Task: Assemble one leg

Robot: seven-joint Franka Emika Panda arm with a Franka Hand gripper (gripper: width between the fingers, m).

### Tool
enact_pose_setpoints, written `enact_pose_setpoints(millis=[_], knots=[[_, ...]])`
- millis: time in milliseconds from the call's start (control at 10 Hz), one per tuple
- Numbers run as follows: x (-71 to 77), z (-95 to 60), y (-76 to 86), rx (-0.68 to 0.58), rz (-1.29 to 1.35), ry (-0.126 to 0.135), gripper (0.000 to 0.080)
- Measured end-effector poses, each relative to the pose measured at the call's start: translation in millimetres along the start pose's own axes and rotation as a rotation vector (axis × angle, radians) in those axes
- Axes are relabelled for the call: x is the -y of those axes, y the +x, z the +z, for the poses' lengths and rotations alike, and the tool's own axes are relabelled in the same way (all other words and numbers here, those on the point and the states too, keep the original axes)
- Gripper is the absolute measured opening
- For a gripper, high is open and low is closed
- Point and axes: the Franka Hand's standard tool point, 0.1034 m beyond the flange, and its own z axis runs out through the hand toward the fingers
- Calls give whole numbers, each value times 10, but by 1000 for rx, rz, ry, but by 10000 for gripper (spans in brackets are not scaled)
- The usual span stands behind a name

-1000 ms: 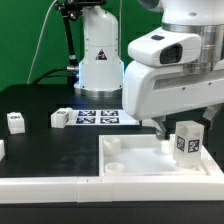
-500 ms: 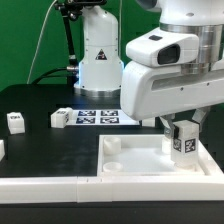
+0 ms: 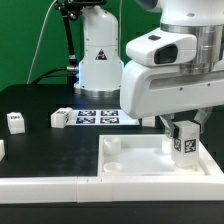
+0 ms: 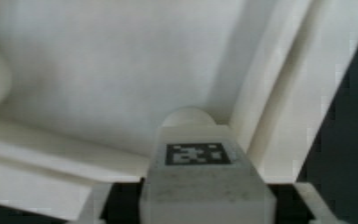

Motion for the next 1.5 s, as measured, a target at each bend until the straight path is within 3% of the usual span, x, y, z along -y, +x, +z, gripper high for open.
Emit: enact_pose_setpoints(millis=[200, 700, 1100, 1200, 1300, 1400, 1500], knots=[[109, 14, -101, -30, 332, 11, 290], [153, 17, -57, -49, 935, 43, 291], [150, 15, -30, -10, 1078, 54, 291], [157, 19, -34, -10, 1056, 53, 374], [157, 19, -34, -11, 1006, 53, 509], [158, 21, -57, 10, 944, 42, 509], [139, 23, -48, 14, 833, 38, 620]])
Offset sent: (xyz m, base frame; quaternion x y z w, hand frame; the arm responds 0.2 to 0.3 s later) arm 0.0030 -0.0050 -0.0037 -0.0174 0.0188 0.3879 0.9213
